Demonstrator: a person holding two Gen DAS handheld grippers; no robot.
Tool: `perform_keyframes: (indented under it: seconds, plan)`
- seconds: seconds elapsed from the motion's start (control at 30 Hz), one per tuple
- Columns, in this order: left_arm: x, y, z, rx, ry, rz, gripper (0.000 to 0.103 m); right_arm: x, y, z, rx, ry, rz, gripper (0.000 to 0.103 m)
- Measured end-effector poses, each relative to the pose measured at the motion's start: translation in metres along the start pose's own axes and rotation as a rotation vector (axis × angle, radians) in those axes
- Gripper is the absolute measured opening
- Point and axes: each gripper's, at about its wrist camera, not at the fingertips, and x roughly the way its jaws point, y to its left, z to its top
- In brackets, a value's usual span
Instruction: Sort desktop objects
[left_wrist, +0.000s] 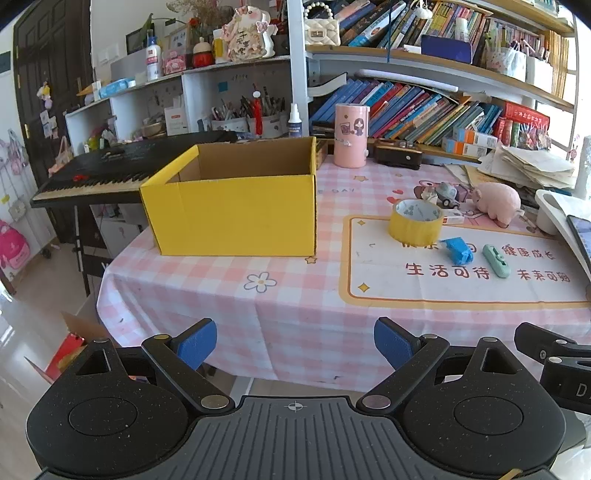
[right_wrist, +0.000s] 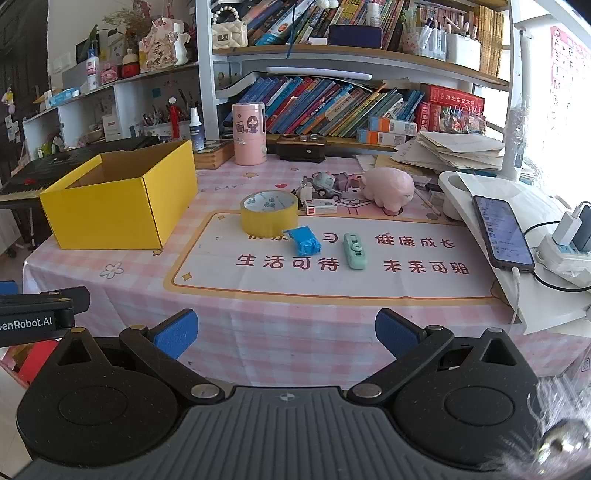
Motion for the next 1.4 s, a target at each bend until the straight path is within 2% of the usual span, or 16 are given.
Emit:
perform_keyframes:
  seconds: [1.4]
  plan:
    - [-0.0012,0.0026,-0.0013,-0.014,0.014,0.001,0.094,-0.0038,0.002,0.0024,-0.003,-0.021,0.003,0.103]
